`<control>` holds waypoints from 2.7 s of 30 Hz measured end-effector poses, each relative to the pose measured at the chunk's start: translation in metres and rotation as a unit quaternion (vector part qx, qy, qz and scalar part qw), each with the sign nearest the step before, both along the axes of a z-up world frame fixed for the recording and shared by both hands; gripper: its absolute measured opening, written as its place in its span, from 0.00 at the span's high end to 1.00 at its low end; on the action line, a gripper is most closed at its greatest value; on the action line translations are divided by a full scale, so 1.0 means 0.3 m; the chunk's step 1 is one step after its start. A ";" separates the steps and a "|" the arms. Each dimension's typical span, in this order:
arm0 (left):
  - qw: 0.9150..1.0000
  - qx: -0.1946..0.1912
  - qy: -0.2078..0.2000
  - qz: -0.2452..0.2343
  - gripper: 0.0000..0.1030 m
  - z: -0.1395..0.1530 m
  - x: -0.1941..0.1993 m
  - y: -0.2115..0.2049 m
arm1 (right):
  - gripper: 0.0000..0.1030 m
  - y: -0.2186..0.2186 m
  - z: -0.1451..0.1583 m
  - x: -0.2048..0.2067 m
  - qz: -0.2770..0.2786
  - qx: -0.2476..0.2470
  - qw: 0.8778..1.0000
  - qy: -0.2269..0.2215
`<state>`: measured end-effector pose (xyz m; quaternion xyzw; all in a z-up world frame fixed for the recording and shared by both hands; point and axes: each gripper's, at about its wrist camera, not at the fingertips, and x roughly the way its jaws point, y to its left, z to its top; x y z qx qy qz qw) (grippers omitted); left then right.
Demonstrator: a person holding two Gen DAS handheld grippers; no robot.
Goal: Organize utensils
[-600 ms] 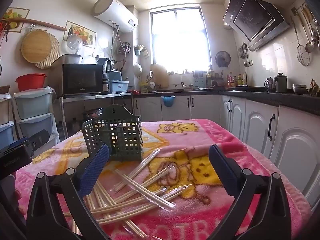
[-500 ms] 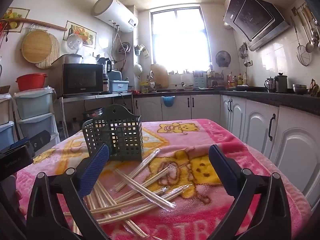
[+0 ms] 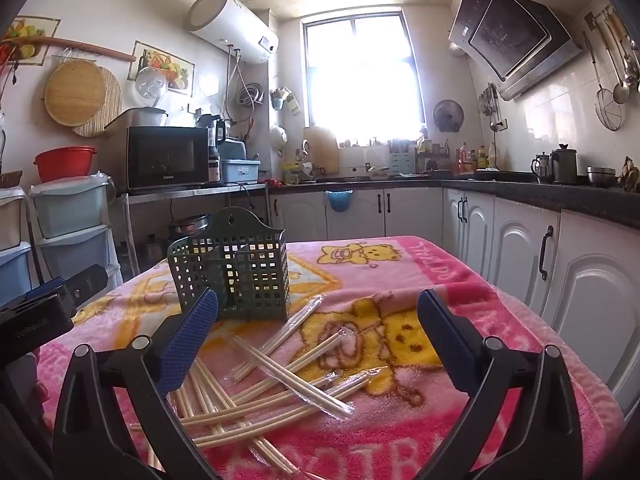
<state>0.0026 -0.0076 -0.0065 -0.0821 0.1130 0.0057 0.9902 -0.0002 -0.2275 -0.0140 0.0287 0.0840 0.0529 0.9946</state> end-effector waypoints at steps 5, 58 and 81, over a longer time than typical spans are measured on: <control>1.000 0.000 0.003 -0.004 0.09 -0.004 0.009 0.012 | 0.06 -0.005 0.002 -0.005 0.000 0.001 1.000 0.000; 0.999 -0.013 0.039 0.004 0.09 -0.003 0.067 0.066 | 0.06 0.023 0.025 0.092 0.061 -0.017 0.996 0.057; 0.974 -0.054 0.195 -0.098 0.09 -0.050 0.346 0.102 | 0.06 -0.061 -0.003 0.458 0.065 -0.020 0.972 0.225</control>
